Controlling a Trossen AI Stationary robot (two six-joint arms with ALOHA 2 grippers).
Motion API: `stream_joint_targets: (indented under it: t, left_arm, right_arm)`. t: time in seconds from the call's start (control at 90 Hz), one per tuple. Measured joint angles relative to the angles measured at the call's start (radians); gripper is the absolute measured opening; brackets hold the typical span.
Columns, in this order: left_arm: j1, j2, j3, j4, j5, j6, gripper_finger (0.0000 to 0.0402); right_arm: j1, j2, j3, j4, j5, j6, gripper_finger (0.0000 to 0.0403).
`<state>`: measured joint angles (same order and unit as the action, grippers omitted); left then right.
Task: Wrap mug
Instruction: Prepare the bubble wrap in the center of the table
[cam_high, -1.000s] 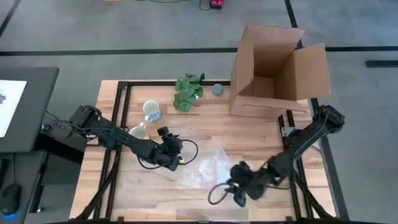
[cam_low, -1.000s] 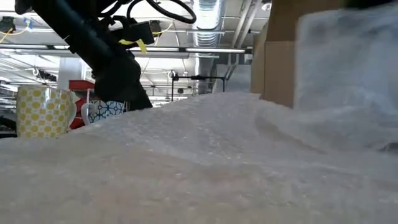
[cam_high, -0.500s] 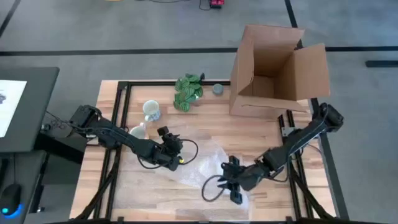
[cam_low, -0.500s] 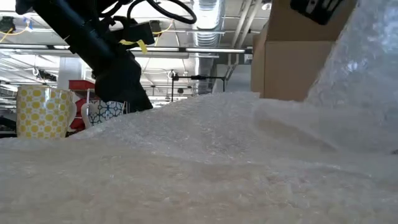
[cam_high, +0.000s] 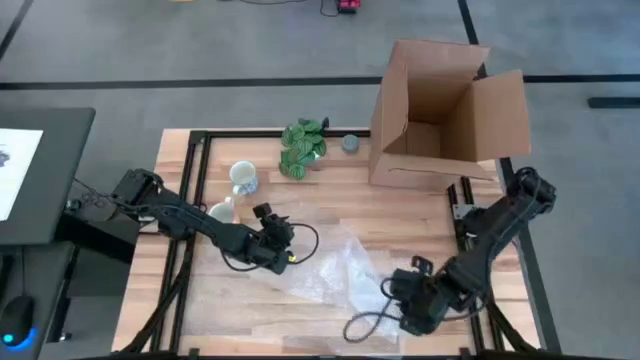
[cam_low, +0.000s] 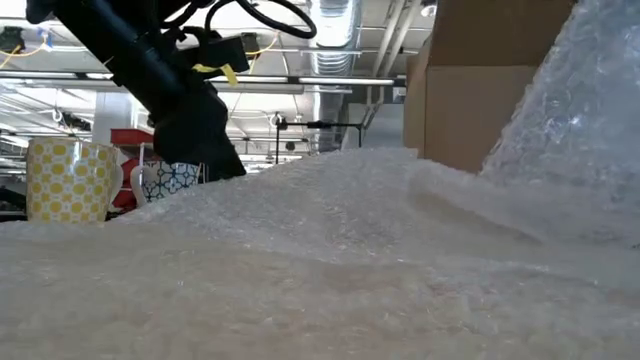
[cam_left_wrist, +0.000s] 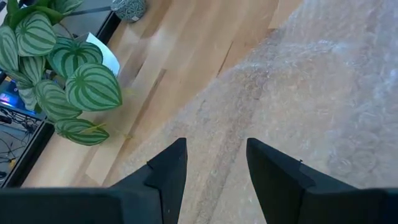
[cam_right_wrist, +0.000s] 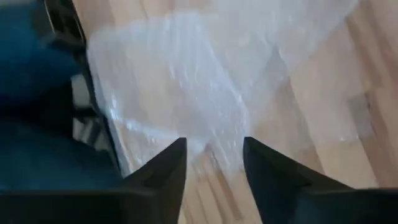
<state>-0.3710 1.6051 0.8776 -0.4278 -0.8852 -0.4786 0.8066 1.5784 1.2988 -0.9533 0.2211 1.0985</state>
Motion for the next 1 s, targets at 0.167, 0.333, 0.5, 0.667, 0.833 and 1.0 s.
stream_joint_targets:
  t: [0.167, 0.333, 0.5, 0.667, 0.833, 1.0]
  left_arm:
    - [0.000, 0.000, 0.000, 0.001, 0.000, 0.000, 0.0148]
    - [0.000, 0.000, 0.000, 0.001, 0.001, 0.000, 0.0148]
    - [0.002, 0.000, 0.000, 0.001, 0.004, 0.001, 0.0148]
    - [0.005, 0.000, 0.000, 0.001, 0.018, 0.001, 0.0148]
    - [0.005, 0.000, 0.000, 0.001, 0.018, 0.004, 0.0148]
    - [0.006, 0.000, 0.000, 0.000, 0.020, 0.004, 0.0148]
  right_arm:
    - [0.019, 0.056, -0.010, 0.017, 0.036, -0.134, 0.0204]
    - [-0.005, 0.147, -0.010, 0.022, 0.044, -0.224, 0.0199]
    - [-0.042, 0.214, 0.012, -0.025, 0.074, -0.216, 0.0114]
    - [-0.055, 0.226, 0.123, -0.426, 0.214, -0.018, 0.0012]
    - [-0.019, 0.195, 0.192, -0.576, 0.370, -0.168, 0.0002]
    - [-0.006, 0.181, 0.180, -0.615, 0.433, -0.364, 0.0001]
